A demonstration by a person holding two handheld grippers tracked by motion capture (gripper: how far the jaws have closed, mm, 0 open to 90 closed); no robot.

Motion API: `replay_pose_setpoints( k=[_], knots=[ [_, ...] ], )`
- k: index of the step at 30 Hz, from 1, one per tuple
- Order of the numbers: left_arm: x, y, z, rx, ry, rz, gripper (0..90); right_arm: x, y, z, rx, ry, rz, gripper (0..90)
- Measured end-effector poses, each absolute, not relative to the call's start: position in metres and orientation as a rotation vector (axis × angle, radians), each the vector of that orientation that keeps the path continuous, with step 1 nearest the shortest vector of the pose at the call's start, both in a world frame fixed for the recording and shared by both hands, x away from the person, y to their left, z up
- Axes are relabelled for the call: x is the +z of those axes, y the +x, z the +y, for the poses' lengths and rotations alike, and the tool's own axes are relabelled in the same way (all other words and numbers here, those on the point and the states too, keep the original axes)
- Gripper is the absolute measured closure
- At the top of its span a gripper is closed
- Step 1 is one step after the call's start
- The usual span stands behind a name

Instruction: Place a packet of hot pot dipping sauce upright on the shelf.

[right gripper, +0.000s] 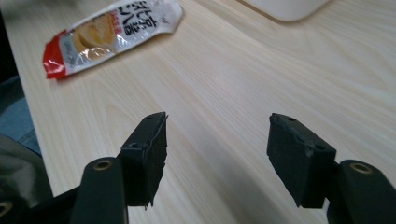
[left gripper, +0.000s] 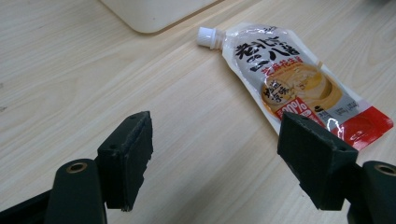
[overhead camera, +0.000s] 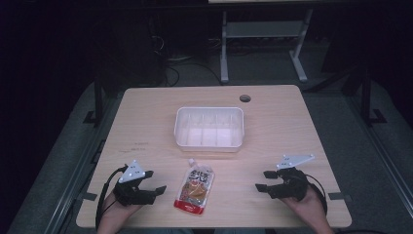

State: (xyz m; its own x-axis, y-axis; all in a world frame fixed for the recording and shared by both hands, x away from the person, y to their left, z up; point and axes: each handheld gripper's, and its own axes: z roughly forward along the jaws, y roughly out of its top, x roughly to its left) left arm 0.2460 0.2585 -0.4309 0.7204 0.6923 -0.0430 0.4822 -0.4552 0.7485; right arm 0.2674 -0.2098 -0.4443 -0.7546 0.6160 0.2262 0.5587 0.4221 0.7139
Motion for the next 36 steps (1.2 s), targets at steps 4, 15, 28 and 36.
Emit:
replay_pose_setpoints(
  k=[4,15,28,36],
  knots=[
    [-0.429,0.246,0.254,0.355,2.140,0.872,28.6,-0.440,0.271,-0.199,1.285,1.049,2.604,34.5],
    [-0.427,0.248,0.241,0.350,2.128,0.831,34.3,-0.434,0.280,-0.174,1.274,1.002,2.676,32.0],
    [-0.431,0.254,0.229,0.309,2.159,0.791,42.5,-0.424,0.294,-0.150,1.284,0.986,2.695,31.8],
    [-0.434,0.258,0.221,0.278,2.166,0.765,49.0,-0.419,0.299,-0.133,1.292,0.959,2.712,34.6]
  ],
)
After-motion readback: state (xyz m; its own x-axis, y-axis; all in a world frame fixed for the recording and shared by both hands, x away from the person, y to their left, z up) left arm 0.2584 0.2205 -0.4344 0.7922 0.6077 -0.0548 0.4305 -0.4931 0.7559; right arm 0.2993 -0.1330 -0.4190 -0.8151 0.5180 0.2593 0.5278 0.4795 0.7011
